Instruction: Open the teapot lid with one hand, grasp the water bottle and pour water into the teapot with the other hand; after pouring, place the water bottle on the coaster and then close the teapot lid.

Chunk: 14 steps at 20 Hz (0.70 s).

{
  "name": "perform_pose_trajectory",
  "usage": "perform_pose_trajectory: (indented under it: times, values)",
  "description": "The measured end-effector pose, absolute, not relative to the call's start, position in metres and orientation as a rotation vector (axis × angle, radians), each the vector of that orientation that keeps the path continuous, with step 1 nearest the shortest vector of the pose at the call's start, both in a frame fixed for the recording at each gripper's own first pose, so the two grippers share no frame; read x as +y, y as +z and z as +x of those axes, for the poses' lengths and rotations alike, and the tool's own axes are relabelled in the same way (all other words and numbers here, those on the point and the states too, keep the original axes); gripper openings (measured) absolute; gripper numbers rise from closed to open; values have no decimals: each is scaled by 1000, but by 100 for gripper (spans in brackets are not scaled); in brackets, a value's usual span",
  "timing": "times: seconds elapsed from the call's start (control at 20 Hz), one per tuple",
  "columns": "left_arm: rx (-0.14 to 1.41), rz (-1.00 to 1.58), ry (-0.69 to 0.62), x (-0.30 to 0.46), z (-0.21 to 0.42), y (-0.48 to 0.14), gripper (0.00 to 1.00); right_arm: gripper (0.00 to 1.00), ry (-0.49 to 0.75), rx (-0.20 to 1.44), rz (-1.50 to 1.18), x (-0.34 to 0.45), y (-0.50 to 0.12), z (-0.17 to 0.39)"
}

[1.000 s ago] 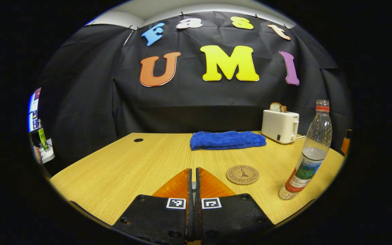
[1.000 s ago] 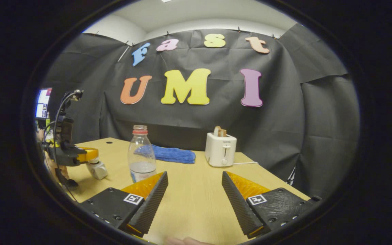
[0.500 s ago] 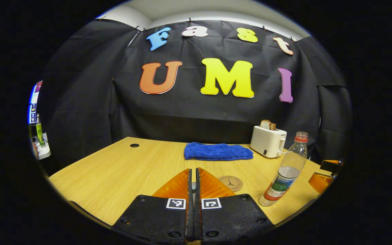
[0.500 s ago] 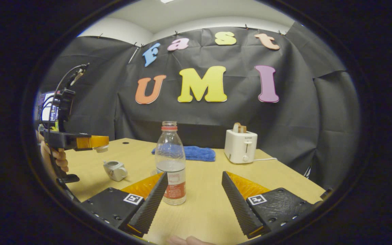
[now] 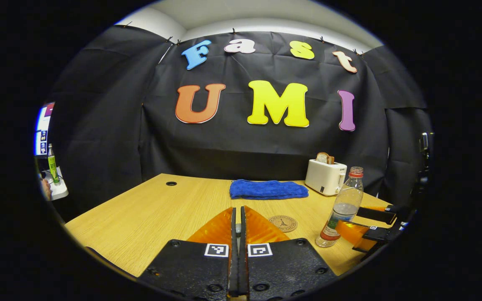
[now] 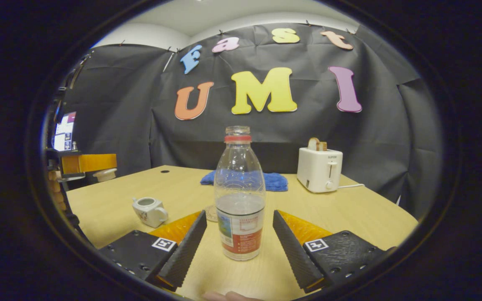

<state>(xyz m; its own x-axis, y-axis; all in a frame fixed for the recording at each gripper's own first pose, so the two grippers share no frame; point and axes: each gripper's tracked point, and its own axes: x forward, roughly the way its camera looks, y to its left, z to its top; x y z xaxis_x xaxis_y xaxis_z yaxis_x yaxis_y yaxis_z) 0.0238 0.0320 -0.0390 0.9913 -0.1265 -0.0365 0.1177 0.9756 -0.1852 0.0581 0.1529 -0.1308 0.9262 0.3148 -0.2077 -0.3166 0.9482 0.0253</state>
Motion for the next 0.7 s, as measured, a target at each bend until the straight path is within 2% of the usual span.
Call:
perform_pose_trajectory:
  times: [0.2, 0.25, 0.3, 0.35, 0.7]
  values:
    - [48, -147, -150, 28, 18, -43, 3, 96, 288, 216, -16, 156, -132, 77]
    - [50, -137, -154, 28, 18, -44, 3, 94, 279, 218, -14, 155, -132, 81]
    - [51, -132, -157, 28, 17, -46, 3, 90, 278, 218, -10, 156, -132, 83]
    - [55, -133, -157, 27, 17, -48, 3, 77, 270, 217, -8, 155, -132, 84]
    - [75, -157, -153, 43, 17, -55, 3, 72, 248, 184, -194, 160, -111, 84]
